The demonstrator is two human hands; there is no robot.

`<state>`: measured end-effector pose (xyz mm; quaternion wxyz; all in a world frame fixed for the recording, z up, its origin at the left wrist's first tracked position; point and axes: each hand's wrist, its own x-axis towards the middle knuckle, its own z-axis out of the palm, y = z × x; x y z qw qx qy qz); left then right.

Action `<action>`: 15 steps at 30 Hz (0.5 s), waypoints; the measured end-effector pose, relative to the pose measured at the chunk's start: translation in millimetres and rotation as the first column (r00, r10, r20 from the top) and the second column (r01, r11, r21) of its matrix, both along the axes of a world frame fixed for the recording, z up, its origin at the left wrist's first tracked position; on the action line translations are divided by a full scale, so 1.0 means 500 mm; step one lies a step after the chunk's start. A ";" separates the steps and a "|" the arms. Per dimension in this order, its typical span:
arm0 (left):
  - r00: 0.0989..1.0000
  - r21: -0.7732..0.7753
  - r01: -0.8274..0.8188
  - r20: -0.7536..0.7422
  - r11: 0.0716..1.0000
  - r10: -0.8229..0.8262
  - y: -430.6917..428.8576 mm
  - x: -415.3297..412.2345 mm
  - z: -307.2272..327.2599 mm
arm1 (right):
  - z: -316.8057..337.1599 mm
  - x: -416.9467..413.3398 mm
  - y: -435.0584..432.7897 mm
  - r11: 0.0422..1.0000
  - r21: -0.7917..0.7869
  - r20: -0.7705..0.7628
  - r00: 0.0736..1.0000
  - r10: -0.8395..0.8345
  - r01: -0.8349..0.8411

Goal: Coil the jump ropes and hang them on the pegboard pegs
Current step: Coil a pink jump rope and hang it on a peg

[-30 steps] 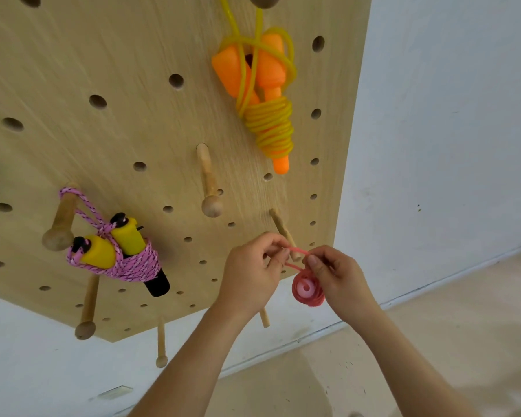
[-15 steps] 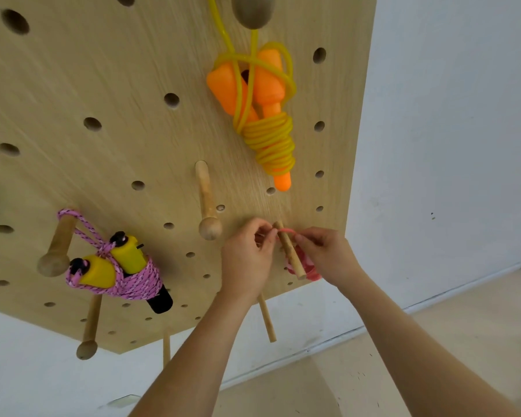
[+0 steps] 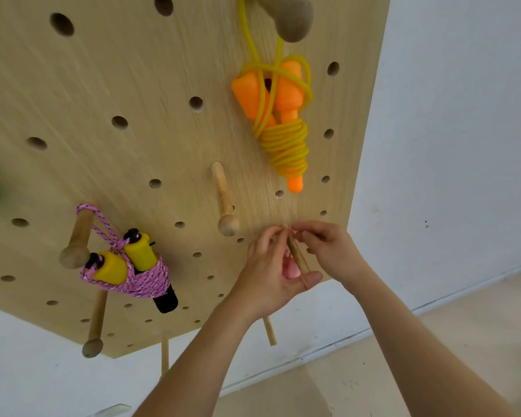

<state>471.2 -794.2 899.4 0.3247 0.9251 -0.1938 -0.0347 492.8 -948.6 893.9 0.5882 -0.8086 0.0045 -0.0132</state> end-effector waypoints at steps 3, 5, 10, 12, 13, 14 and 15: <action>1.000 0.067 0.011 0.029 0.998 -0.013 0.001 0.013 0.006 | 0.012 -0.011 -0.011 0.989 -0.056 -0.071 0.989 0.131 -0.135; 0.999 0.081 0.016 0.029 0.997 -0.018 0.002 0.016 0.007 | 0.021 -0.021 -0.014 0.965 -0.133 -0.114 0.971 0.210 -0.224; 1.000 0.044 0.017 0.011 0.999 -0.017 0.008 0.016 -0.009 | 0.058 -0.058 -0.001 0.971 -0.161 -0.087 0.983 0.164 -0.176; 0.998 -0.118 -0.001 0.056 0.993 0.008 0.013 -0.002 -0.012 | 0.076 -0.081 0.000 0.965 -0.251 0.039 0.995 0.092 -0.080; 0.996 -0.215 -0.026 0.074 0.976 0.043 0.016 -0.019 -0.009 | 0.087 -0.097 -0.001 0.956 -0.290 0.109 0.990 0.088 -0.053; 0.994 -0.298 -0.068 0.061 0.952 0.091 0.019 -0.042 -0.002 | 0.098 -0.111 -0.002 0.946 -0.319 0.162 0.980 0.112 -0.055; 0.990 -0.370 -0.120 0.019 0.921 0.137 0.022 -0.068 0.003 | 0.109 -0.123 -0.003 0.934 -0.347 0.191 0.969 0.155 -0.081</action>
